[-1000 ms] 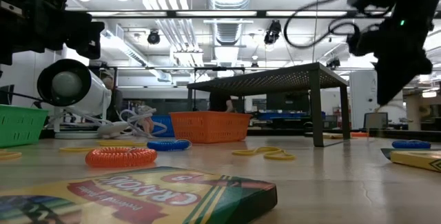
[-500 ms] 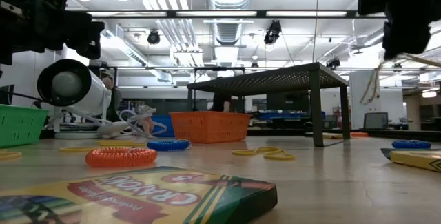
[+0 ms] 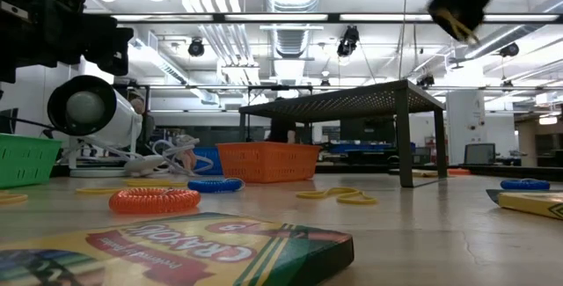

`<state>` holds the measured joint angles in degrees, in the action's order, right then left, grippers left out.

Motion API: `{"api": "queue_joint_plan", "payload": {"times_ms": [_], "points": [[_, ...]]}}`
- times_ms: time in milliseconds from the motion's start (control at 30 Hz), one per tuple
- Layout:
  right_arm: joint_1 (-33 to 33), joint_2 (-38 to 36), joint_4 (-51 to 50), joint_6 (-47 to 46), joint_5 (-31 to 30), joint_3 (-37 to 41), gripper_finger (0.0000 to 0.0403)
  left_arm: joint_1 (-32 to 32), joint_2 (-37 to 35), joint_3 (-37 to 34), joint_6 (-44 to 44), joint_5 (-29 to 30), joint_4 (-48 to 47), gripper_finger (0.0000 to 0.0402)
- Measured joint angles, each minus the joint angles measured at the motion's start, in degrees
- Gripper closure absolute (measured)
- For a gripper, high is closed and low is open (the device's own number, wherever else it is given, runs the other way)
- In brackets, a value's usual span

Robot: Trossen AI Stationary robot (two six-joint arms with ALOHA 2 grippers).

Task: Pick & Place Office Desk Supplies
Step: Put the yellow rubber band into the orange bin

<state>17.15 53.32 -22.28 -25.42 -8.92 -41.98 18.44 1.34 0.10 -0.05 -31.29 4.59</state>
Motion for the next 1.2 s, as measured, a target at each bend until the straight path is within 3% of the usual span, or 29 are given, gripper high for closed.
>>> {"api": "queue_joint_plan", "payload": {"times_ms": [133, 333, 500, 767, 1200], "points": [[-1.07, 3.22, 7.0, 7.09, -1.22, 0.0, 0.0395, 0.0, 0.0, 0.02, 0.0, 0.0, 0.0, 0.0268], [-4.36, 8.75, 18.74, 15.51, -7.87, 0.02, 0.0395, 0.02, 0.0, -0.01, 0.0, 0.0, -0.01, 0.0268], [-8.56, 13.6, 26.75, 19.43, -7.82, -0.27, 0.0395, 0.0, 0.0, 0.0, 0.0, 0.0, 0.0, 0.0268], [-15.15, 24.81, 27.62, 21.81, -7.27, -5.66, 0.0395, 0.0, 0.0, -0.01, 0.0, 0.0, -0.01, 0.0268], [-17.21, 42.11, 23.28, 27.41, -7.59, -21.4, 0.0395, 0.0, 0.0, -0.01, 0.0, 0.0, -0.01, 0.0268]]}}
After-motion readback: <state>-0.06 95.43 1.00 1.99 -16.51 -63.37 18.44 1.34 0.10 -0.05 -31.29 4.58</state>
